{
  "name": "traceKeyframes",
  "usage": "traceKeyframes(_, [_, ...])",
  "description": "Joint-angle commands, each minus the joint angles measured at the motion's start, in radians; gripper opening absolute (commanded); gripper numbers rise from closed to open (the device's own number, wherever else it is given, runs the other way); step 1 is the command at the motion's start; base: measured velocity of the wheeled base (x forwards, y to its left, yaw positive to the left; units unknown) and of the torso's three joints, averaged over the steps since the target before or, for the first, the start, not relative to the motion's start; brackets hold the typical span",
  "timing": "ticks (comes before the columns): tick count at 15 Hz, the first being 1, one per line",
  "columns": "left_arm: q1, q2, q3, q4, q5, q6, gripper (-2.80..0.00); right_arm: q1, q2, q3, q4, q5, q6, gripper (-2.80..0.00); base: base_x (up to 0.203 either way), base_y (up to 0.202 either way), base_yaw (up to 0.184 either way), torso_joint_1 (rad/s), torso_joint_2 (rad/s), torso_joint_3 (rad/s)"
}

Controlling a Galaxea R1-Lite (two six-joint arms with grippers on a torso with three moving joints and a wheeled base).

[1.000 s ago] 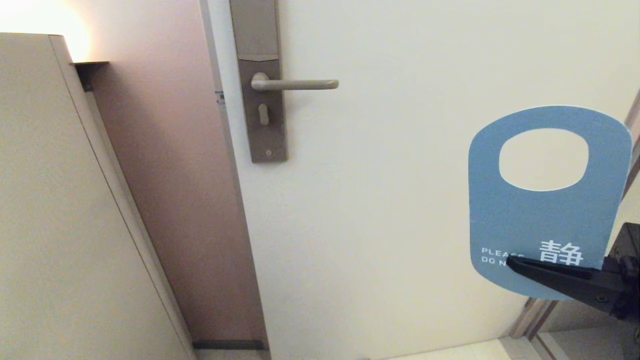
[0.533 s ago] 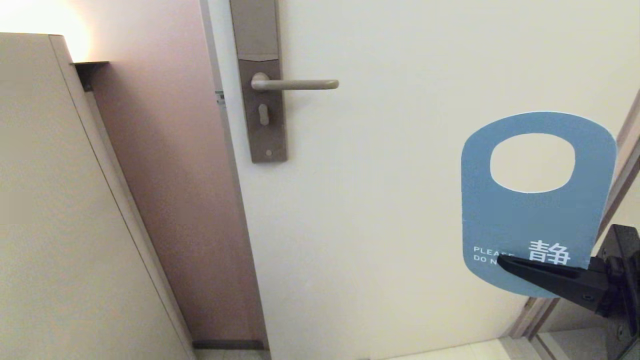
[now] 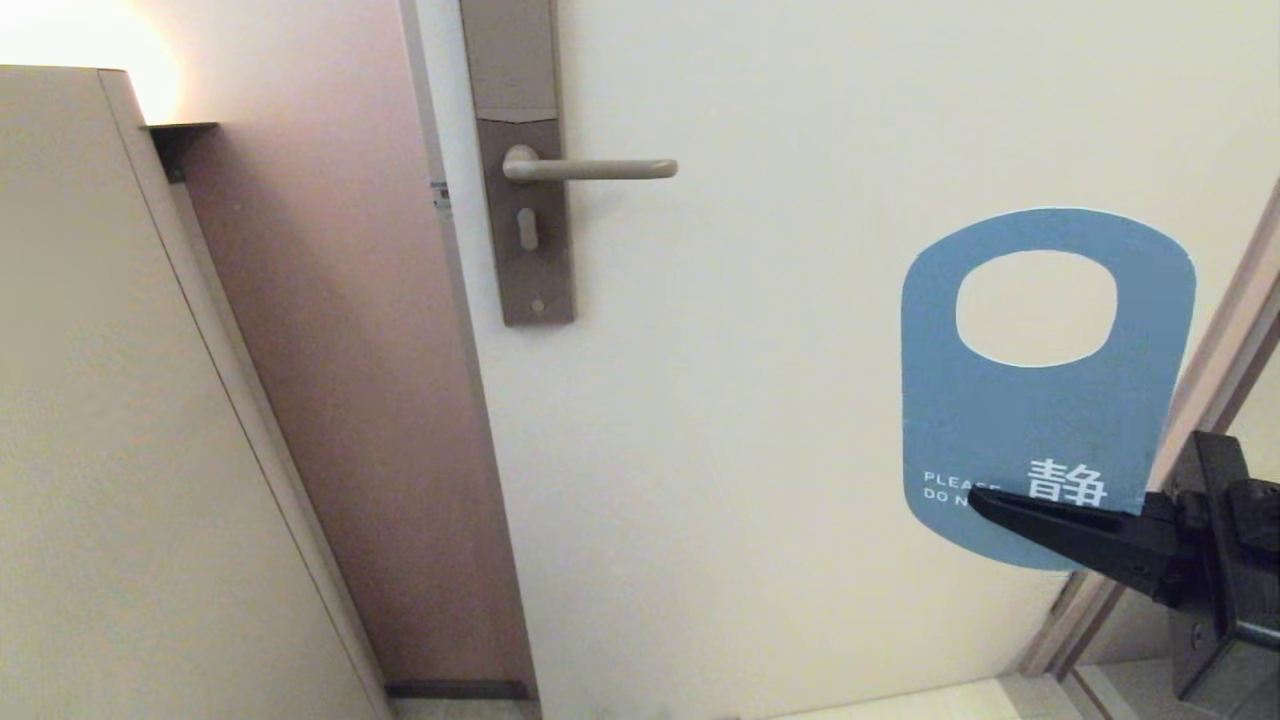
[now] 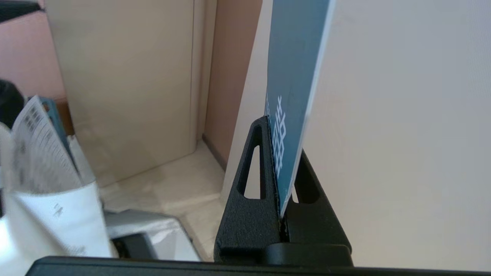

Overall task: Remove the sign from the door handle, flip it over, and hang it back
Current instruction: Hang the sign back with the other side facing out

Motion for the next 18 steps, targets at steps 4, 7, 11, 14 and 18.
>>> traceKeyframes(4, [0.002, 0.000, 0.001, -0.001, 0.001, 0.000, -2.80, 0.000, 0.041, 0.000, -0.014, 0.003, -0.003, -2.80, 0.000, 0.000, 0.000, 0.000, 0.00, 0.000])
traceKeyframes(7, [0.002, 0.001, 0.000, -0.001, 0.001, 0.001, -2.80, 0.000, 0.071, -0.012, -0.028, 0.004, -0.005, -2.80, 0.000, 0.000, 0.000, 0.000, 0.00, 0.000])
traceKeyframes(11, [0.002, -0.001, 0.000, -0.001, 0.001, -0.001, -2.80, 0.000, 0.102, 0.004, -0.122, 0.003, -0.003, -2.80, 0.000, 0.000, 0.000, 0.000, 0.00, 0.000])
traceKeyframes(14, [0.002, -0.001, 0.000, -0.001, 0.001, 0.001, -2.80, 0.000, 0.107, 0.006, -0.136, 0.003, -0.002, -2.80, 0.000, 0.000, 0.000, 0.000, 0.00, 0.000])
traceKeyframes(18, [0.002, -0.001, 0.000, -0.001, 0.001, 0.001, -2.80, 0.000, 0.134, 0.002, -0.139, 0.004, -0.002, -2.80, 0.000, 0.000, 0.000, 0.000, 0.00, 0.000])
